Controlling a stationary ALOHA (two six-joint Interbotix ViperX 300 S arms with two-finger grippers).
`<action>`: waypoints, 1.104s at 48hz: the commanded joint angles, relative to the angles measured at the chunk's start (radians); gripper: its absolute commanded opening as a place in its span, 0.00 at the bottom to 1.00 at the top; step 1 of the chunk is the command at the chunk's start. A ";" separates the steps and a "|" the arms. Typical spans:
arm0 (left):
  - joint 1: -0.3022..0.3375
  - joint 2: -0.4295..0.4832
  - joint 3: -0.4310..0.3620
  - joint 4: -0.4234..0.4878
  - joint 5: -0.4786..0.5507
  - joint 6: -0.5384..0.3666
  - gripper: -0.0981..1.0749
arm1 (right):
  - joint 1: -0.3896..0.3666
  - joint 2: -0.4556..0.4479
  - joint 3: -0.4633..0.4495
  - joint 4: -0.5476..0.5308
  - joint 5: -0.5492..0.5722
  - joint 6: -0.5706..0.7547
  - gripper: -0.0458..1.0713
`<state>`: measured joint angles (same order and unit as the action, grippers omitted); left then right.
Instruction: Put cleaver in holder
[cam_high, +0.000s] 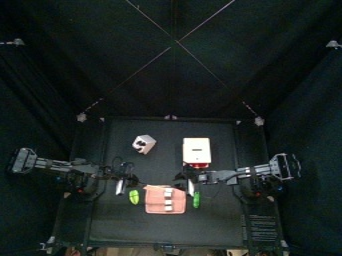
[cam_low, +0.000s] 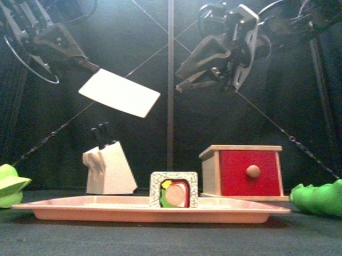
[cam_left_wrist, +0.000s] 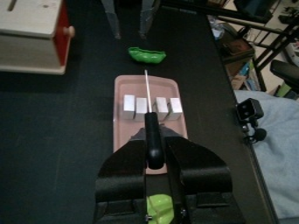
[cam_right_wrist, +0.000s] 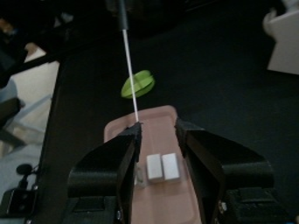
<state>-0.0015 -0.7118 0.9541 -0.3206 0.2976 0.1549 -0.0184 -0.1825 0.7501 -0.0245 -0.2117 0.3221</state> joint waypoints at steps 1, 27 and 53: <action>0.078 -0.012 -0.100 0.014 0.158 -0.006 0.40 | -0.043 -0.023 -0.008 0.020 -0.038 -0.002 0.71; 0.232 -0.064 -0.449 0.480 0.746 -0.465 0.40 | -0.075 -0.009 0.028 0.032 -0.038 -0.002 0.71; 0.319 -0.071 -0.403 0.713 0.798 -0.623 0.40 | -0.101 0.002 0.031 0.028 -0.038 -0.002 0.71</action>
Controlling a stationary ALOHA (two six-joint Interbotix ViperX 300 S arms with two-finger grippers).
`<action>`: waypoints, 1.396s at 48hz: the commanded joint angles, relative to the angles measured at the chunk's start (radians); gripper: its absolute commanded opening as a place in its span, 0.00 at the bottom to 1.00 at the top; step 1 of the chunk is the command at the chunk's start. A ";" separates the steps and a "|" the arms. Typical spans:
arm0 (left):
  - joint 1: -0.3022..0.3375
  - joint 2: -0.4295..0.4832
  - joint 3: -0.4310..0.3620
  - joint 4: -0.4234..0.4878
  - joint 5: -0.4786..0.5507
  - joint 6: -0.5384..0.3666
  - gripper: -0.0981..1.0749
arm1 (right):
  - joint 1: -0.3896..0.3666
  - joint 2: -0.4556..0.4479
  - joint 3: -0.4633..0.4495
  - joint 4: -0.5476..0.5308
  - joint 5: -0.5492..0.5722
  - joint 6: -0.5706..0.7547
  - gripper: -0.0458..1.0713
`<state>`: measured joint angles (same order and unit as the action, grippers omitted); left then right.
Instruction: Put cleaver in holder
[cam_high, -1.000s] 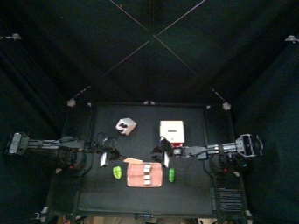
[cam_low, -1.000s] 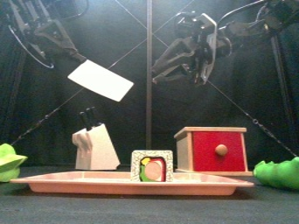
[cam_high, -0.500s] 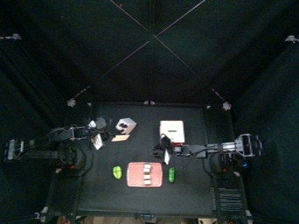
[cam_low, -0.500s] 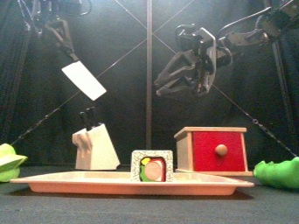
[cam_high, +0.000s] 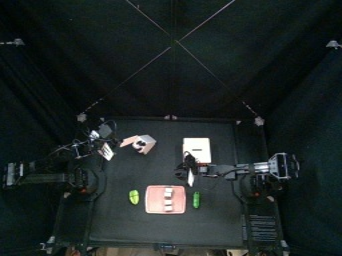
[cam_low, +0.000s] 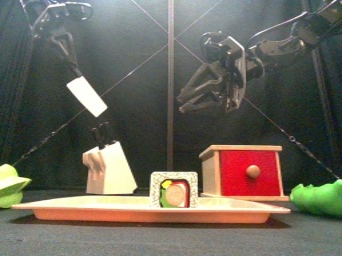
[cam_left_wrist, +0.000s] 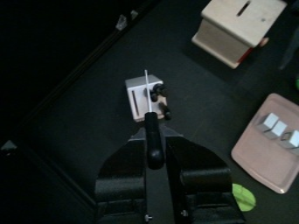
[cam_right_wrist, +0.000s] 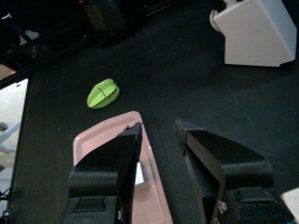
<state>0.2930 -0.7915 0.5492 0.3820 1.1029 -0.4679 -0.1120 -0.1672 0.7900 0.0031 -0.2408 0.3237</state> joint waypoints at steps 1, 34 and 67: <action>0.031 0.009 0.006 0.009 -0.009 0.000 0.40 | -0.009 -0.015 -0.009 -0.002 -0.009 -0.003 0.71; 0.095 0.011 0.144 -0.017 -0.141 0.000 0.40 | -0.018 -0.009 -0.006 -0.005 -0.009 -0.003 0.71; 0.107 0.048 0.156 -0.032 -0.173 0.000 0.40 | -0.025 0.002 -0.008 -0.005 -0.009 -0.003 0.71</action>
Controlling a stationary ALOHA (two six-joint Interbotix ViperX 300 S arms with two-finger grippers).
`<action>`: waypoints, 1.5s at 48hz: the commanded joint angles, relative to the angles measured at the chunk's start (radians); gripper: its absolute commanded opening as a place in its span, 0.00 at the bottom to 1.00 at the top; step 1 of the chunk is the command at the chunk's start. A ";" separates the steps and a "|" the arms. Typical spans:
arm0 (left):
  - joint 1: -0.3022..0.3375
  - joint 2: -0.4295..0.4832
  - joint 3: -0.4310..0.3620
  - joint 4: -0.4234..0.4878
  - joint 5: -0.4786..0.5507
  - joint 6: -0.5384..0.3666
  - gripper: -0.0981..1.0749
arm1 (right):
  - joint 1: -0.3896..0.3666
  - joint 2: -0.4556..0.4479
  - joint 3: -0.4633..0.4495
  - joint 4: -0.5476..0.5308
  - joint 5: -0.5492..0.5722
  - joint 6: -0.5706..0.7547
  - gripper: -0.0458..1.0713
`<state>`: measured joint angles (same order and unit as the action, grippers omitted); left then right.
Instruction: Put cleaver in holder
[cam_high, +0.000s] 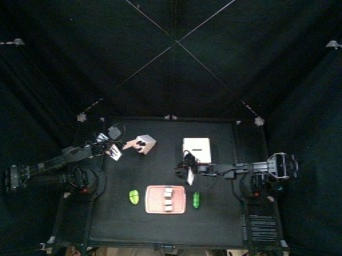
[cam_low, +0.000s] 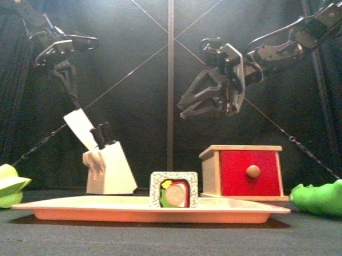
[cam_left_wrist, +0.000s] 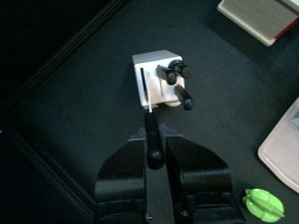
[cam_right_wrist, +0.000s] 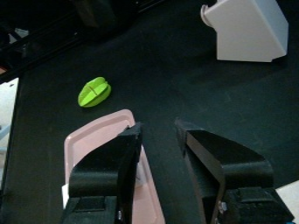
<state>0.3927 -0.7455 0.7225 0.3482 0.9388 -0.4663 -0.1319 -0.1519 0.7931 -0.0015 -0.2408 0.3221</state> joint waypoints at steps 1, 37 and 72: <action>0.009 0.002 -0.015 0.002 -0.009 0.000 0.40 | -0.005 -0.014 -0.011 0.000 -0.009 -0.002 0.71; 0.035 0.005 0.017 0.002 -0.055 0.000 0.40 | -0.006 -0.014 -0.011 0.000 -0.009 -0.002 0.71; 0.097 0.095 -0.021 -0.026 -0.094 0.009 0.41 | -0.008 -0.008 -0.015 0.000 -0.009 -0.002 0.71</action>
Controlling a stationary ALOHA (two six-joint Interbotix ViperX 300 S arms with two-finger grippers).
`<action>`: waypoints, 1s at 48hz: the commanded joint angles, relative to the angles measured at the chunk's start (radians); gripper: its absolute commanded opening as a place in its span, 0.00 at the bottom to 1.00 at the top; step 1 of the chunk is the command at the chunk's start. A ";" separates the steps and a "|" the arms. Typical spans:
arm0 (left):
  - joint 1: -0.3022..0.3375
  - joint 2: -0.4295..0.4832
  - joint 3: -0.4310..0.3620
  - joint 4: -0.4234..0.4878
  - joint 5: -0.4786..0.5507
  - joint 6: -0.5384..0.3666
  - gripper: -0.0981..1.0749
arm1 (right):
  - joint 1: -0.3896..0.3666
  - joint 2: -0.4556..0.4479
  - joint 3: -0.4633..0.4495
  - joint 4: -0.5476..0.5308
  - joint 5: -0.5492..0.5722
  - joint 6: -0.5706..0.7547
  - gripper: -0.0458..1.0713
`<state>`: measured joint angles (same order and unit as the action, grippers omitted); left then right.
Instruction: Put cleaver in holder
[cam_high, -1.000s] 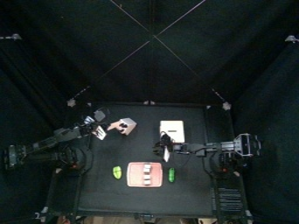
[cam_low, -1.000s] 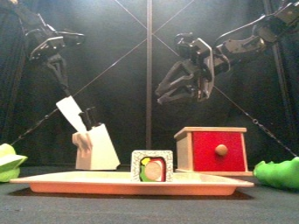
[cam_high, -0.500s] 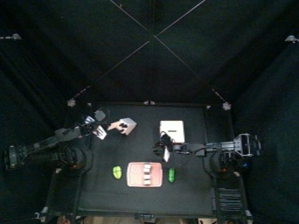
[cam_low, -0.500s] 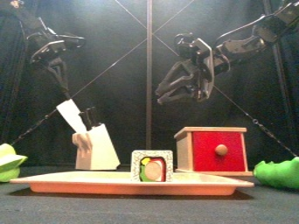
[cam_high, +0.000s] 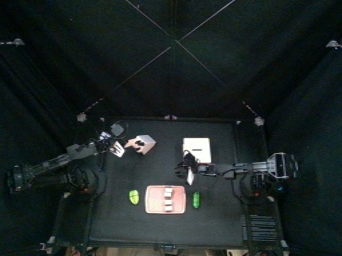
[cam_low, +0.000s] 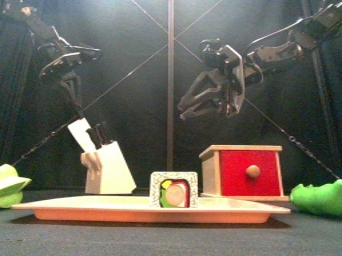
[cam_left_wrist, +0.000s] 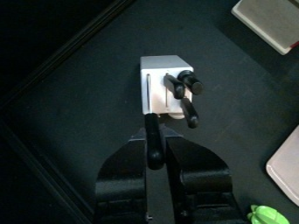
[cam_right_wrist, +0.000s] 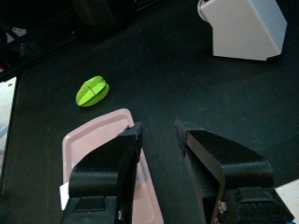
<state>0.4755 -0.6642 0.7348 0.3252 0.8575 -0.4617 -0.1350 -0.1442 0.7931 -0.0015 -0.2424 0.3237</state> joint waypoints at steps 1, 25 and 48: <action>0.015 0.017 -0.034 -0.005 -0.015 0.006 0.41 | -0.005 -0.015 -0.014 0.000 -0.008 -0.003 0.71; 0.071 0.106 -0.051 -0.051 -0.089 0.037 0.42 | -0.005 -0.014 -0.014 0.000 -0.008 -0.003 0.71; 0.107 0.156 -0.063 -0.075 -0.141 0.035 0.63 | -0.005 -0.014 -0.012 0.000 -0.008 -0.003 0.71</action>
<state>0.5722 -0.5093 0.7041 0.2516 0.7256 -0.4280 -0.1350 -0.1442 0.7931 -0.0015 -0.2408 0.3221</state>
